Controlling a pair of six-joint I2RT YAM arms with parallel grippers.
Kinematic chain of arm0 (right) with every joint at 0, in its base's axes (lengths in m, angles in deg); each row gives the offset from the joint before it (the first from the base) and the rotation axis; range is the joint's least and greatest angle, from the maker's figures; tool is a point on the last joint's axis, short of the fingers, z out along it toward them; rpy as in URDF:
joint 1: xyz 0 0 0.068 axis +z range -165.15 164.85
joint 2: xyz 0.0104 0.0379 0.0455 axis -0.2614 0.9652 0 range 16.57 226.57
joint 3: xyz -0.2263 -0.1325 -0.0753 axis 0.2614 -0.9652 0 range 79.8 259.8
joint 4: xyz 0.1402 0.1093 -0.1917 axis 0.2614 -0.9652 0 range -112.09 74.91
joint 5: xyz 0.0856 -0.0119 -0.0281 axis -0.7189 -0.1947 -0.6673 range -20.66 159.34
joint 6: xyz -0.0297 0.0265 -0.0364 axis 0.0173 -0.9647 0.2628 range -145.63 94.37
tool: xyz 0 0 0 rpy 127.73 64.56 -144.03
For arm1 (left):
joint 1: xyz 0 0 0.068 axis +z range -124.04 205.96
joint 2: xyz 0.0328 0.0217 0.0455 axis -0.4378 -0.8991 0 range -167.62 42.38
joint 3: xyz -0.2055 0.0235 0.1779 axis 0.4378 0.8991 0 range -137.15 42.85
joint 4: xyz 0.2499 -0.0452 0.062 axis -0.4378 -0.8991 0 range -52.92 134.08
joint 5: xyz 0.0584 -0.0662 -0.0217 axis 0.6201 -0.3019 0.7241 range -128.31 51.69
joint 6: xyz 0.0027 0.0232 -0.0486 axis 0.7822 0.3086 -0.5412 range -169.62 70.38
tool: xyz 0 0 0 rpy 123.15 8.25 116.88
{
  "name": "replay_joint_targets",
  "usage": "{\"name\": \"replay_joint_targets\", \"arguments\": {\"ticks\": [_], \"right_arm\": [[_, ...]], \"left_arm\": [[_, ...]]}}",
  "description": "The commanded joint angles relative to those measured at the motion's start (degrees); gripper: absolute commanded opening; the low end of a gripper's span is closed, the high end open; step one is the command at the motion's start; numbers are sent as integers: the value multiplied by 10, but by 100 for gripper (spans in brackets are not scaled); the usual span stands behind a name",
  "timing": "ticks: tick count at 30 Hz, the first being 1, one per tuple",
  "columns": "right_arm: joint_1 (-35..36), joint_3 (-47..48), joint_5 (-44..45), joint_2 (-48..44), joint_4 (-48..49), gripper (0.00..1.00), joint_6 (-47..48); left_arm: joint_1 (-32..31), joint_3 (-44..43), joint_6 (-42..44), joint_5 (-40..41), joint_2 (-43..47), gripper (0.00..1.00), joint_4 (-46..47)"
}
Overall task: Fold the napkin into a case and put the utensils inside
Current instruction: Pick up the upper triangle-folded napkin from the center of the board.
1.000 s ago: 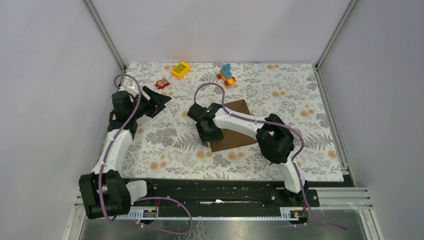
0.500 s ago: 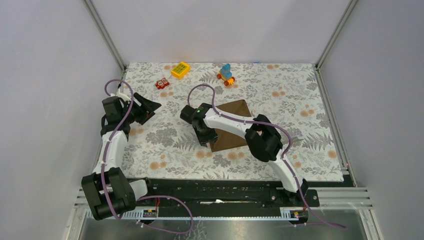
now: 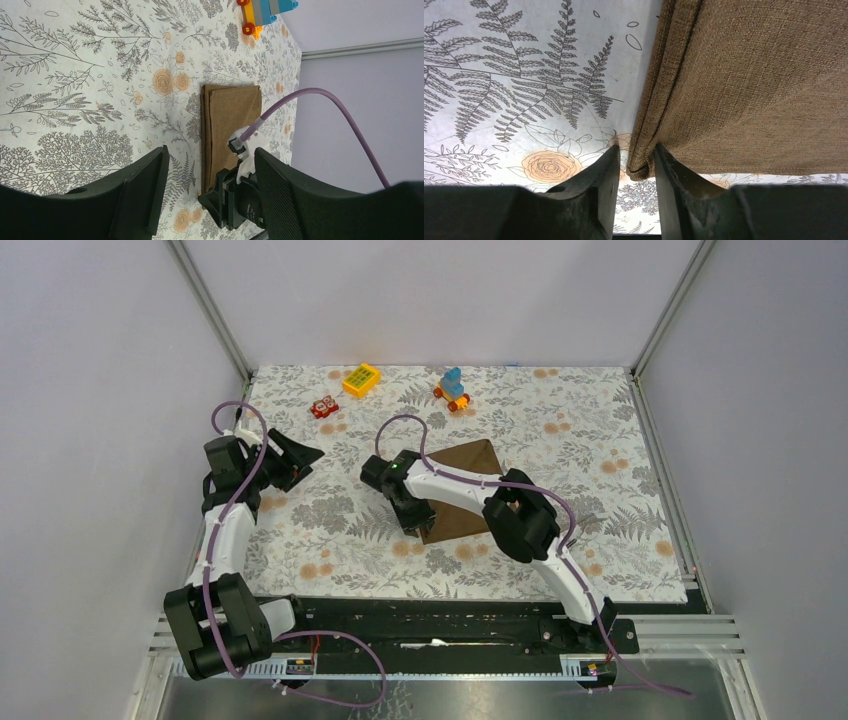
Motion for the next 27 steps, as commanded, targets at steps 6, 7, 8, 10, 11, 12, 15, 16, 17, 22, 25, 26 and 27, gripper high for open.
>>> {"name": "replay_joint_targets", "arguments": {"ticks": [6,7,8,10,11,12,15,16,17,22,25,26,27], "right_arm": [[3,-77,46,0,70,22,12],[3,-88,54,-9,81,18,14],[3,-97,63,-17,90,14,17],[4,-117,72,-41,114,2,26],[4,-125,73,-55,126,0,31],[4,-132,70,-69,136,0,35],[3,-148,26,-112,177,0,48],[3,-154,12,-122,185,0,50],[3,-156,-1,-129,189,0,50],[1,-175,-19,-157,197,0,56],[-6,-190,-42,-174,204,0,58],[-7,-196,-43,-180,210,0,61],[-8,-200,-44,-185,213,0,63]], "left_arm": [[5,6,9,-21,3,68,30],[5,7,10,-22,3,68,30],[5,7,10,-24,1,69,31],[4,12,10,-26,0,72,36],[5,15,9,-28,-1,73,41],[4,17,7,-30,-2,75,46],[-20,13,7,-40,-20,79,52],[-31,12,5,-47,-31,79,55],[-44,14,-1,-49,-43,79,62],[-91,57,-78,-53,-72,80,158],[-114,97,-142,-58,-99,81,251],[-122,113,-174,-57,-107,82,288],[-129,127,-195,-53,-116,83,322]]}}
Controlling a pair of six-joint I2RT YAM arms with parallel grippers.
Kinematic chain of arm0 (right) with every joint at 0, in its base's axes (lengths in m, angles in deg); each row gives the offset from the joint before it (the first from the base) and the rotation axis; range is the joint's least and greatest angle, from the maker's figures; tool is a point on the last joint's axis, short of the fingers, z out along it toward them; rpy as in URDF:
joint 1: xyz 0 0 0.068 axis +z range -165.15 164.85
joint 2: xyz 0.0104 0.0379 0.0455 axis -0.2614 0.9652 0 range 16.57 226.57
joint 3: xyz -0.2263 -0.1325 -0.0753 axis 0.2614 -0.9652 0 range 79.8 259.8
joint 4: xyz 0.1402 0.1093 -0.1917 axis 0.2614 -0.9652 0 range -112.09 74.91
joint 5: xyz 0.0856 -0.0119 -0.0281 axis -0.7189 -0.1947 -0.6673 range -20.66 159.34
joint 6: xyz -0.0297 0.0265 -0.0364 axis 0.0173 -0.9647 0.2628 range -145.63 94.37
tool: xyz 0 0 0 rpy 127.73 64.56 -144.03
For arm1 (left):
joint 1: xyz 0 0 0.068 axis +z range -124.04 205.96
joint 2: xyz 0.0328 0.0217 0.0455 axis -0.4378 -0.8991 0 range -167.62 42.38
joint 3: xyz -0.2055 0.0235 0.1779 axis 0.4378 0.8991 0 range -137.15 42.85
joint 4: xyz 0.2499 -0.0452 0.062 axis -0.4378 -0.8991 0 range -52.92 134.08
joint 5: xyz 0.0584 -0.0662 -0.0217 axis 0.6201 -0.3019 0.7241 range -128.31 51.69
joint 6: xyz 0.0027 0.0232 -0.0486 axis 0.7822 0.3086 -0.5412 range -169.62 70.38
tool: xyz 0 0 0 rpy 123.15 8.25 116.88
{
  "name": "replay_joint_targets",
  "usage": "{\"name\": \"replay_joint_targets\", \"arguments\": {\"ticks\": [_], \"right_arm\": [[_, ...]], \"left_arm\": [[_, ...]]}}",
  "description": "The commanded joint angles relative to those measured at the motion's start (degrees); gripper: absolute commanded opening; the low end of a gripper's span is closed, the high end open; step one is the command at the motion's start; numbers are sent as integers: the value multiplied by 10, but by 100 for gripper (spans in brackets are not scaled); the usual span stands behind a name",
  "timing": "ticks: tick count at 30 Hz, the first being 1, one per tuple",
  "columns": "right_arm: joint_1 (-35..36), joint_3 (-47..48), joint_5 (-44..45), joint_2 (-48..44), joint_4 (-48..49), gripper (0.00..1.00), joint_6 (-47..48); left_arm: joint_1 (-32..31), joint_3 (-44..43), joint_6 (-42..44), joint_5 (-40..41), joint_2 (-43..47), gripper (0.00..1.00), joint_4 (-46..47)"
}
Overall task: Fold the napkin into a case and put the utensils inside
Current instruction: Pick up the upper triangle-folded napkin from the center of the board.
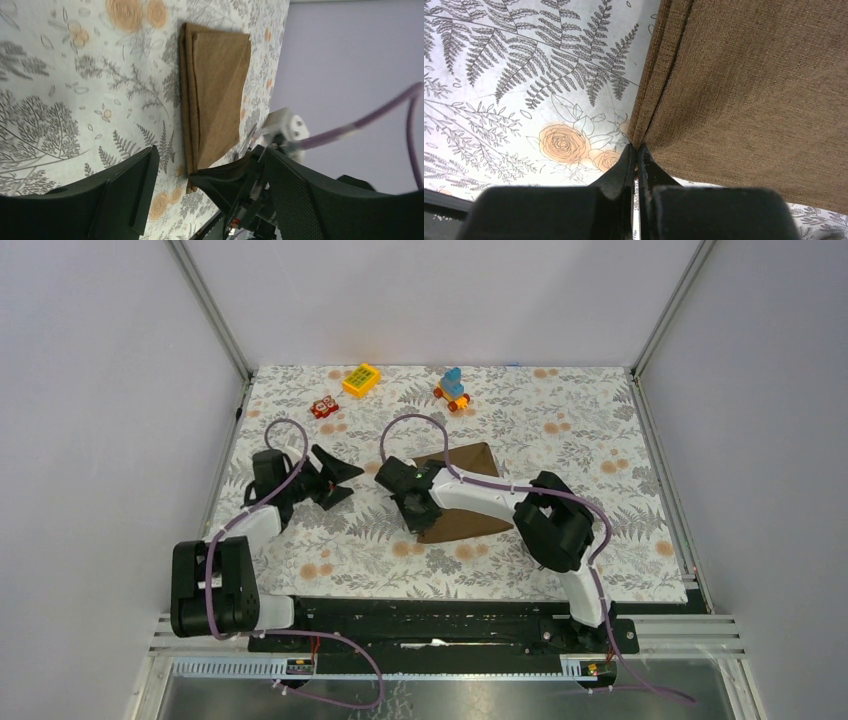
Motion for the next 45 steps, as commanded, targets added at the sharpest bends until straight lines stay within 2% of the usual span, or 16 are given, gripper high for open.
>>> {"name": "replay_joint_targets", "arguments": {"ticks": [1,7,16,18,26,31,36,45], "right_arm": [[-8,-16,-28,-57,25,0,15],[-10,-32,-37,-79,40,0,22],[-15,-47,-43,-109,59,0,27],[-18,-48,-43,-114,60,0,30],[-26,-61,-51,-139,70,0,32],[-29,-68,-59,-145,73,0,33],[-29,-68,-59,-146,75,0,35],[-29,-70,-67,-141,76,0,38]], "left_arm": [[-34,53,-119,-8,-36,84,195],[-90,93,-206,13,-125,86,353],[-110,118,-326,19,-274,89,602],[-120,115,-321,32,-280,89,596],[-169,62,-225,111,-265,86,433],[-181,31,-249,114,-312,78,463],[-190,-2,-263,119,-351,63,478],[-195,-74,-245,127,-397,55,441]]}}
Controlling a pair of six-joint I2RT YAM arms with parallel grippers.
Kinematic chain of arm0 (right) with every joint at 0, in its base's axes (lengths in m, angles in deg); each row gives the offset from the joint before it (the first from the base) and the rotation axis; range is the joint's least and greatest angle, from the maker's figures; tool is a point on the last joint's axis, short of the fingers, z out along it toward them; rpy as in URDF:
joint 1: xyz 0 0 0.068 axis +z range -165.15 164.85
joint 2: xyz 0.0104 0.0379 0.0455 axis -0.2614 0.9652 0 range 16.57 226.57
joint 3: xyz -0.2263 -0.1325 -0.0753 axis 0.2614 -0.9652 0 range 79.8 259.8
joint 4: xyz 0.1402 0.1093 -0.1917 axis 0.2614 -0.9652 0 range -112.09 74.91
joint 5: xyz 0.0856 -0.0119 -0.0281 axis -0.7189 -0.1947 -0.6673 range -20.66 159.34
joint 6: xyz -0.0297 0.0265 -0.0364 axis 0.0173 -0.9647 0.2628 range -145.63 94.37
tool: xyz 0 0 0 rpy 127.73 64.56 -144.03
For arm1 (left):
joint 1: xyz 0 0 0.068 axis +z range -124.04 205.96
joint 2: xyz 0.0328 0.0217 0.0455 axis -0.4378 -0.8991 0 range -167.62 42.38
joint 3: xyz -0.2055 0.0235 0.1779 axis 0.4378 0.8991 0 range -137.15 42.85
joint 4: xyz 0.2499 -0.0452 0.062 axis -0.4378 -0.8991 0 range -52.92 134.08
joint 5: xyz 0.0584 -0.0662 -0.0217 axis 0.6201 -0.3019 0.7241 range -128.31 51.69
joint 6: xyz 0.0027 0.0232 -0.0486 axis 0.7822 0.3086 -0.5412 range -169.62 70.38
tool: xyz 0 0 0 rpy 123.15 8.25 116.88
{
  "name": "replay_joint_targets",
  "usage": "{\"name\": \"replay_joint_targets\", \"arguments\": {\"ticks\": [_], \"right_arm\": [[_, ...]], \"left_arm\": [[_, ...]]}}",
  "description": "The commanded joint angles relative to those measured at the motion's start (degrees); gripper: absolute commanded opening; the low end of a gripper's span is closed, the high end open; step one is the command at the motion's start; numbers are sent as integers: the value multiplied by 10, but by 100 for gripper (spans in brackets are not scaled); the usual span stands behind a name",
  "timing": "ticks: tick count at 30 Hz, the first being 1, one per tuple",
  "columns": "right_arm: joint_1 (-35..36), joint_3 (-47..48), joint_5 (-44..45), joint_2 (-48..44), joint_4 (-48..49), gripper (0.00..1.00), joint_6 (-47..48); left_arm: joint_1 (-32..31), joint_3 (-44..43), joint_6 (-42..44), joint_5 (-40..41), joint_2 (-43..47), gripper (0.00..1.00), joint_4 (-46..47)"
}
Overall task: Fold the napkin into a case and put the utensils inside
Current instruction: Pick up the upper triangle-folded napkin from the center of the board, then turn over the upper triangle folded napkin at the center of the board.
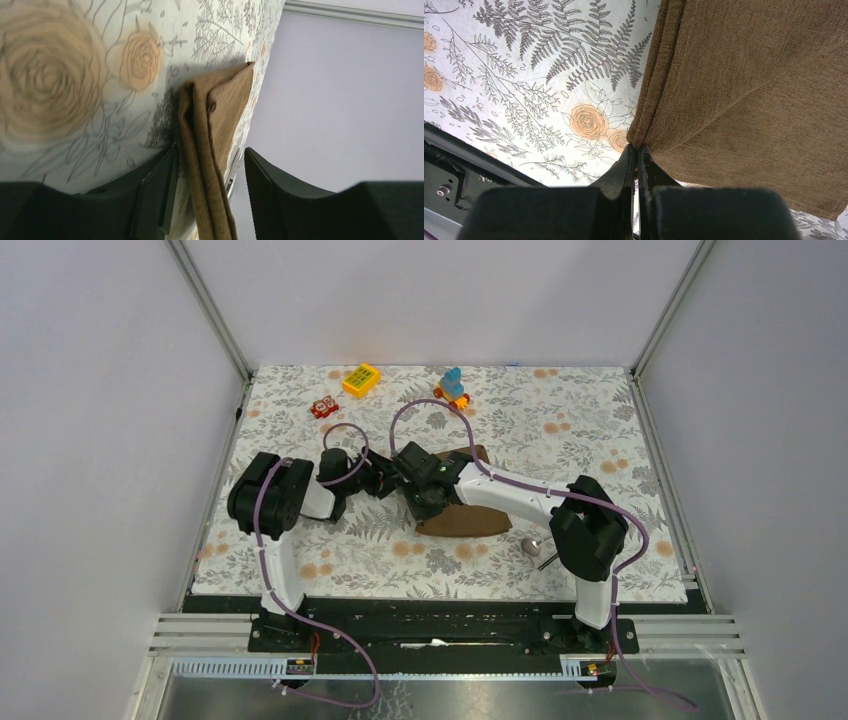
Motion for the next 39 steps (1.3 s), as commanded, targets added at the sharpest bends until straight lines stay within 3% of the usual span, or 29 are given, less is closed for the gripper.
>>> {"name": "replay_joint_targets", "arguments": {"ticks": [1,10,18,24,28,32,35,37,39], "right_arm": [[-3,-4,-14,-30,13,0,11],[-4,-5,-23,-29,14,0,15],[-3,7,-64,-24,22,0,20],[8,14,-117,-23,61,0,-7],[47,72,-162,5,73,0,-40],[106,172,-216,56,96,0,-72],[138,246,-289,99,151,0,-123],[148,259,-345,113,227,0,-171],[145,220,-393,110,358,0,-246]], "left_arm": [[-3,-36,19,12,-15,53,-4],[-3,-90,71,9,-9,34,-93],[5,-124,124,31,67,0,-235],[64,-117,163,11,187,0,-351],[123,-165,253,16,302,0,-556],[196,-269,362,107,417,0,-781],[281,-355,410,120,468,0,-897],[283,-413,434,173,483,0,-955],[283,-432,434,188,502,0,-956]]}}
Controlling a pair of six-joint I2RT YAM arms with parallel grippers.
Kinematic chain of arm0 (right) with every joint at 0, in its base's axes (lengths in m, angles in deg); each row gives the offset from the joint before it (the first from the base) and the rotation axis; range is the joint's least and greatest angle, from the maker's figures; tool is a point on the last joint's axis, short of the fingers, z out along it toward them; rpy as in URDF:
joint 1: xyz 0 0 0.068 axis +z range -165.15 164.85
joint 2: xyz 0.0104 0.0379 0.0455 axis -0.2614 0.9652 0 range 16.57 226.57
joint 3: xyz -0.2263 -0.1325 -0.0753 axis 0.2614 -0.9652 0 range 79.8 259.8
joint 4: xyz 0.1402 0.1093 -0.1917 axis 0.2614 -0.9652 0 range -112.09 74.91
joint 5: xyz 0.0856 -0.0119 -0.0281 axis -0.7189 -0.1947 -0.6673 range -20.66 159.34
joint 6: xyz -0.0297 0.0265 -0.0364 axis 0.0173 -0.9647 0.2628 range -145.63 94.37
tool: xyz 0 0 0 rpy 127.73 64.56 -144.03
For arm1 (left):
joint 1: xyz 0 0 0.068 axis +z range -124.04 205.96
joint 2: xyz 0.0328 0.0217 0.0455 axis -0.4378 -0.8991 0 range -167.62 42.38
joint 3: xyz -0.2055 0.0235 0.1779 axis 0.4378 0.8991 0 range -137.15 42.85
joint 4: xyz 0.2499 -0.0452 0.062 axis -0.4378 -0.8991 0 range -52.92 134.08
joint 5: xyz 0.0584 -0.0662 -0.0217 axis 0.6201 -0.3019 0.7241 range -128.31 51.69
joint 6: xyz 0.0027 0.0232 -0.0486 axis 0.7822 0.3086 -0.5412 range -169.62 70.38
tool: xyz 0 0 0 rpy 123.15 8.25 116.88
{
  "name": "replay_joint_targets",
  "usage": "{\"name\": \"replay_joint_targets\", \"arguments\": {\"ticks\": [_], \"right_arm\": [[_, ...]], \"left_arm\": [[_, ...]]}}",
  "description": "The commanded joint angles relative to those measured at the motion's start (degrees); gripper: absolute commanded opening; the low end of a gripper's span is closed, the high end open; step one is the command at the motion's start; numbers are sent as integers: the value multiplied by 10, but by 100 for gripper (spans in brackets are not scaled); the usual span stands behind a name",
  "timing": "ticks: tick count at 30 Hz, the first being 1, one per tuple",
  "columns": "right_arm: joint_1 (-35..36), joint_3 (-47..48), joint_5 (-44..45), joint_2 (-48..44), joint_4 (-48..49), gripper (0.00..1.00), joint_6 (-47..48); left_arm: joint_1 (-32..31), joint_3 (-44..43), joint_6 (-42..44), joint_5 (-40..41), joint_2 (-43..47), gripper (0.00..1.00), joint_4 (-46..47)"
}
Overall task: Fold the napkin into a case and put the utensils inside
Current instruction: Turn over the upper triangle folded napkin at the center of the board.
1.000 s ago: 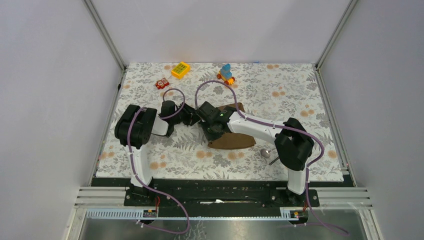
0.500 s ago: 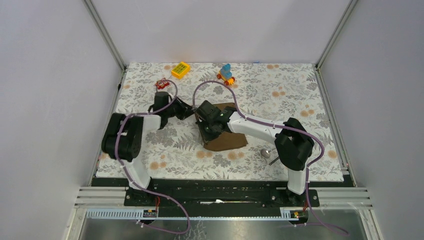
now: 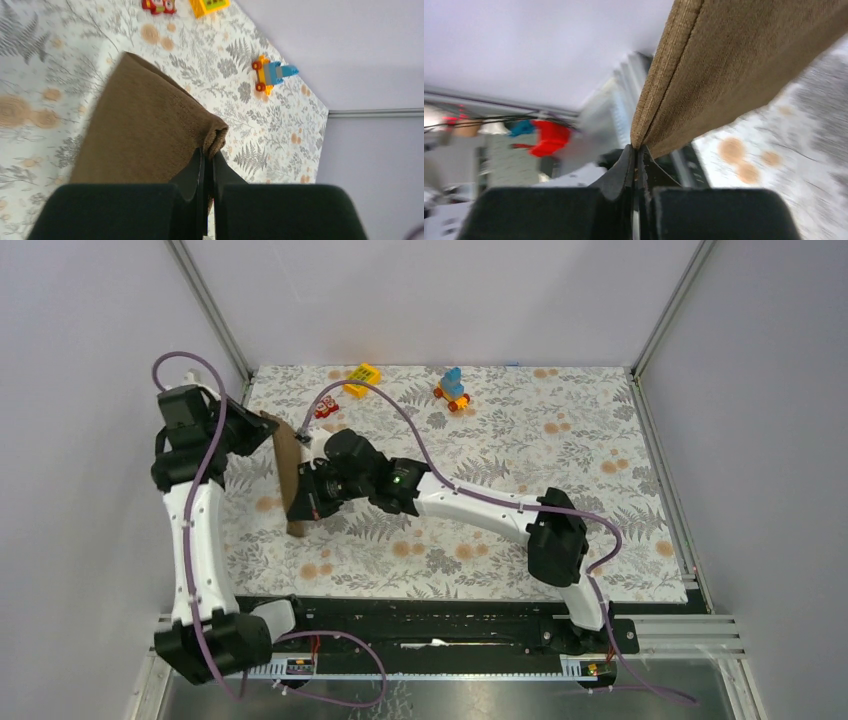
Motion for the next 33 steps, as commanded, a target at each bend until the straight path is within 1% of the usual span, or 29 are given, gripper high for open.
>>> {"name": "replay_joint_targets", "arguments": {"ticks": [1,3,4,5,6,7,8,10,12,14,17,19,22,24,26,29,31,32,33], "right_arm": [[26,-56,-200,8,188,0,-162],[14,-122,-219,-4,299,0,-224],[6,-159,-227,-6,368,0,-254],[-1,-194,-234,-7,408,0,-284],[-11,-232,-240,-5,460,0,-312],[-20,-265,-245,-1,517,0,-340],[-29,-297,-249,6,565,0,-361],[-45,-349,-256,21,648,0,-384],[-61,-402,-267,42,731,0,-417],[-73,-467,-269,49,784,0,-435],[-92,-549,-259,33,804,0,-426],[-107,-597,-255,17,806,0,-416],[-130,-657,-255,11,822,0,-414],[-139,-688,-256,18,860,0,-431],[-146,-711,-253,19,879,0,-434],[-158,-734,-246,8,864,0,-416],[-170,-742,-243,-5,825,0,-391],[-177,-744,-240,-16,792,0,-374],[-183,-746,-236,-25,755,0,-356]], "left_arm": [[6,-78,56,92,43,0,-41],[-1,-71,54,101,42,0,-22],[-18,-68,54,115,29,0,-21],[-35,-61,57,141,18,0,-16],[-64,-50,58,171,5,0,-4],[-111,-35,57,199,-9,0,10],[-141,-20,54,224,-27,0,25],[-207,8,45,271,-74,0,57],[-253,26,37,301,-131,0,89],[-281,32,27,304,-184,0,121],[-311,19,26,308,-246,0,155],[-335,9,25,320,-270,0,167],[-369,1,19,312,-296,0,195],[-387,-12,14,306,-322,0,196],[-399,-21,6,302,-345,0,196],[-406,-33,4,283,-373,0,201],[-408,-38,6,263,-379,11,205],[-409,-40,8,249,-378,19,205],[-409,-41,10,238,-375,29,205]]}}
